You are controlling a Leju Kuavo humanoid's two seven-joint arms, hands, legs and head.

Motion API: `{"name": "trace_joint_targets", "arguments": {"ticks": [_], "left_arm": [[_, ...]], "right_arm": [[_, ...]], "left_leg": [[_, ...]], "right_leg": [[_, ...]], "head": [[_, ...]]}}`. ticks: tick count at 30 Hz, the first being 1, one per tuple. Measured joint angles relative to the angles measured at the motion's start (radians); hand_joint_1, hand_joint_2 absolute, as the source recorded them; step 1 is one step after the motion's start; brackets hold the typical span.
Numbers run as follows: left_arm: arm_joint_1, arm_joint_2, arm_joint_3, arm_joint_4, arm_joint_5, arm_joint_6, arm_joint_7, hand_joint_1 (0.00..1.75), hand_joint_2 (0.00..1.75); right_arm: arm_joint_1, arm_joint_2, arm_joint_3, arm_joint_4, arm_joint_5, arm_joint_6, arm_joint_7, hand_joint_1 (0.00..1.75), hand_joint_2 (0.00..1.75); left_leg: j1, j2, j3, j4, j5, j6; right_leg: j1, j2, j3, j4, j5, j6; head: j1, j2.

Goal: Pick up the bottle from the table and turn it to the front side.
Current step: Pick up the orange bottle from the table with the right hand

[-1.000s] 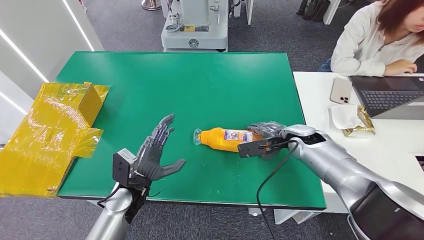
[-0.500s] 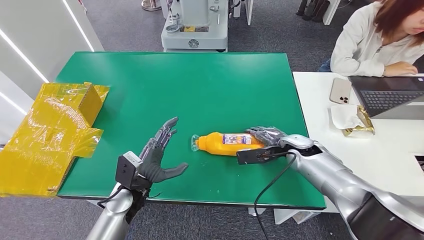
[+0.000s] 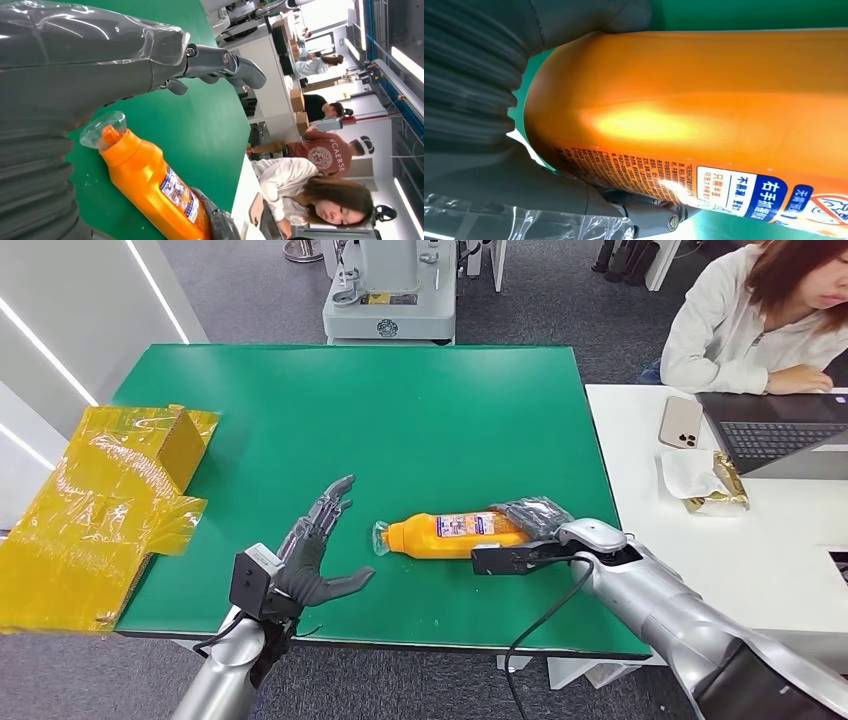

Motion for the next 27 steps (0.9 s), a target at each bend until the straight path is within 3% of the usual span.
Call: {"name": "trace_joint_targets", "arguments": {"ticks": [11, 21, 27], "left_arm": [[0.018, 0.0, 0.004, 0.0, -0.003, 0.001, -0.004, 0.0, 1.75], [0.024, 0.0, 0.008, 0.0, -0.003, 0.003, -0.006, 0.0, 1.75], [0.032, -0.007, 0.014, -0.021, -0.031, 0.108, -0.028, 0.0, 1.75]], "right_arm": [[0.114, -0.055, -0.122, -0.098, -0.032, -0.068, -0.035, 1.75, 1.75], [0.15, -0.069, -0.163, -0.137, -0.039, -0.075, -0.04, 1.75, 1.75], [0.289, -0.063, -0.288, -0.216, -0.232, -0.141, -0.135, 1.75, 1.75]], "left_leg": [[0.0, 0.0, 0.002, 0.0, 0.0, 0.0], [0.0, 0.0, 0.003, 0.0, 0.0, 0.0], [0.0, -0.002, 0.002, 0.0, -0.001, 0.001]], "right_leg": [[0.0, 0.0, 0.003, 0.0, 0.0, 0.0], [0.0, 0.0, 0.004, 0.0, 0.0, 0.0], [0.0, -0.002, 0.004, 0.0, -0.001, 0.001]], "head": [[0.0, 0.0], [0.0, 0.0], [0.0, 0.0]]}}
